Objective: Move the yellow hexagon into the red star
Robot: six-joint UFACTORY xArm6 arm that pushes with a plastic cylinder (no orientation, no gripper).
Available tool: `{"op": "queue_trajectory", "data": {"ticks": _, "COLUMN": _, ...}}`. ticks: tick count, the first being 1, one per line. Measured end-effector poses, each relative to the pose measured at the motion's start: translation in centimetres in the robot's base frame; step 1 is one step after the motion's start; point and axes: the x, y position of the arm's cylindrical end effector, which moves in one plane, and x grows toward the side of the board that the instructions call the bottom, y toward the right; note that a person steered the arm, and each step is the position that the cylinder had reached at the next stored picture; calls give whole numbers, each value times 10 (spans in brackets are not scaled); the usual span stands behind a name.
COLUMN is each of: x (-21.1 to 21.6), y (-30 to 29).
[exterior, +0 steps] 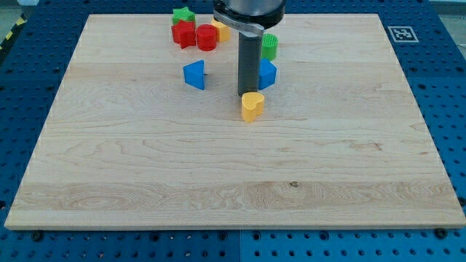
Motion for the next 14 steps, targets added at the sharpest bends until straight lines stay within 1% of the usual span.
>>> {"op": "queue_trajectory", "data": {"ticks": 2, "x": -41, "y": -10}}
{"op": "queue_trajectory", "data": {"ticks": 3, "x": -74, "y": -10}}
{"op": "queue_trajectory", "data": {"ticks": 4, "x": -98, "y": -10}}
{"op": "queue_trajectory", "data": {"ticks": 6, "x": -158, "y": 5}}
{"op": "queue_trajectory", "data": {"ticks": 7, "x": -178, "y": 16}}
{"op": "queue_trajectory", "data": {"ticks": 8, "x": -188, "y": 14}}
{"op": "queue_trajectory", "data": {"ticks": 10, "x": -188, "y": 0}}
{"op": "queue_trajectory", "data": {"ticks": 11, "x": -186, "y": -20}}
{"op": "queue_trajectory", "data": {"ticks": 12, "x": -177, "y": -44}}
{"op": "queue_trajectory", "data": {"ticks": 13, "x": -173, "y": -51}}
{"op": "queue_trajectory", "data": {"ticks": 14, "x": -157, "y": -53}}
